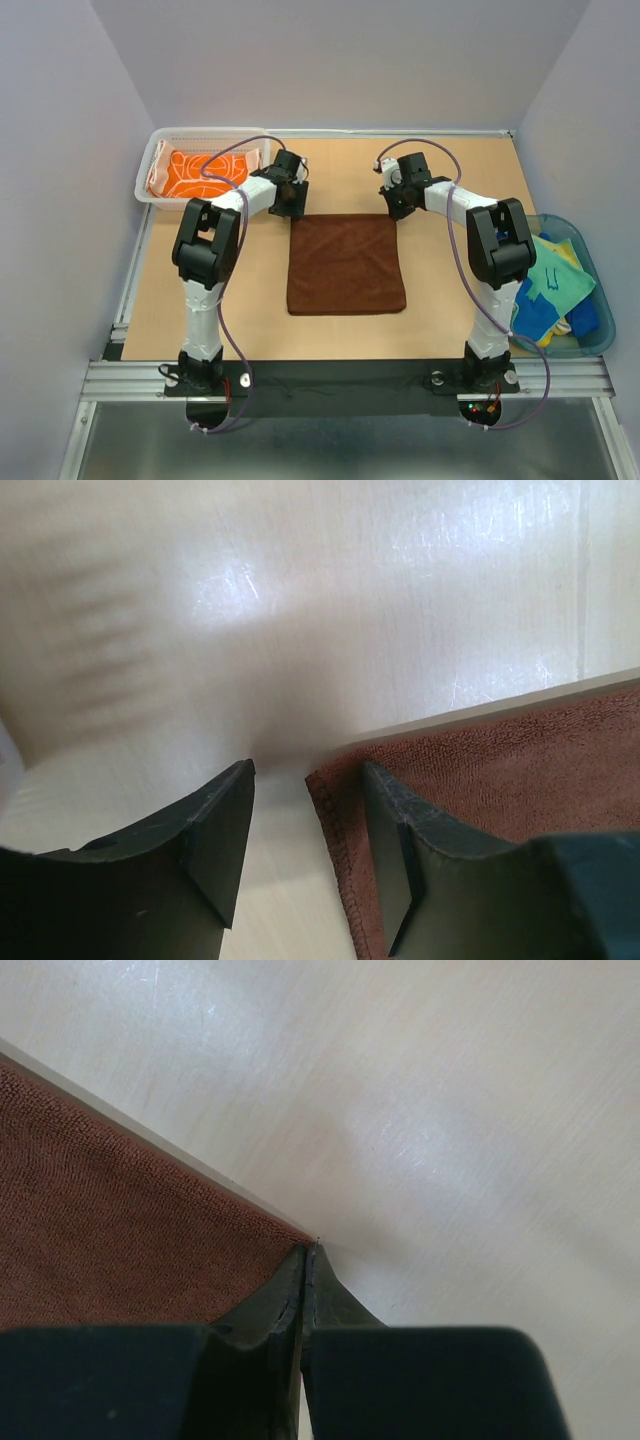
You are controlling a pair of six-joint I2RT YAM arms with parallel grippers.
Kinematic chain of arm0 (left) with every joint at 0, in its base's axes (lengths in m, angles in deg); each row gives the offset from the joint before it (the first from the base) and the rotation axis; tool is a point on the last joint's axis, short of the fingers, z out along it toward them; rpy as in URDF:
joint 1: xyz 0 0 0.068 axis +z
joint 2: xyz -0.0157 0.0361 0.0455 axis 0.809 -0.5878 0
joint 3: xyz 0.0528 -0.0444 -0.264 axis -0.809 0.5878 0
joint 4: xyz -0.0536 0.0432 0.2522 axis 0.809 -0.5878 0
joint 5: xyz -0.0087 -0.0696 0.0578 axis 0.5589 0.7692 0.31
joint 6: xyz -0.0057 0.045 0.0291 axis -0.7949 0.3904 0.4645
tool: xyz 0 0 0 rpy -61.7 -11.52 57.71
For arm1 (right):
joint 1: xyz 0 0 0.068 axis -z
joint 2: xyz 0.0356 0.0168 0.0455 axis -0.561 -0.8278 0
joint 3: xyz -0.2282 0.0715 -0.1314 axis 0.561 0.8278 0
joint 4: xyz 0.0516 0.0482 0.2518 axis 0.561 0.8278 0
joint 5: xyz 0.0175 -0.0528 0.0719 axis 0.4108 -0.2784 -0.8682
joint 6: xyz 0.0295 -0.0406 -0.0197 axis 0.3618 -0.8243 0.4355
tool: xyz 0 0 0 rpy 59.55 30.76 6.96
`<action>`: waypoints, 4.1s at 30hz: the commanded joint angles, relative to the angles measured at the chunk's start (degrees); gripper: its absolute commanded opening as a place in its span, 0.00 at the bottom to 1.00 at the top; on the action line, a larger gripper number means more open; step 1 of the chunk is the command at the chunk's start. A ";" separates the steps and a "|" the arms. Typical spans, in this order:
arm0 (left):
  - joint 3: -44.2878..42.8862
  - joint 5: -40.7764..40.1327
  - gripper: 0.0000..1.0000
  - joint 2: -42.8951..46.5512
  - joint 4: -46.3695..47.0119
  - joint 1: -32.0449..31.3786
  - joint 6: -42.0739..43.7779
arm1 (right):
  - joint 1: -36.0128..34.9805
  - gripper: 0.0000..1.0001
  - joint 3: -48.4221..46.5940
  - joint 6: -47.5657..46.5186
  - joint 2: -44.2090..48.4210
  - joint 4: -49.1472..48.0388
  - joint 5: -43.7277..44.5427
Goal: Fold and stack the towels
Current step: Fold the towel
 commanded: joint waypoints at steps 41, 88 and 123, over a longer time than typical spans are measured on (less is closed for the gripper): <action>-1.29 -4.89 0.03 -5.52 -4.95 0.79 -5.30 | 0.54 0.01 1.20 0.15 -0.65 2.35 7.69; 24.90 5.39 0.00 30.16 7.71 -3.16 -7.84 | 0.19 0.00 17.62 20.98 29.85 1.56 2.44; 44.94 8.12 0.00 38.16 12.01 -5.53 -20.24 | 0.19 0.01 31.78 34.34 37.59 7.54 1.47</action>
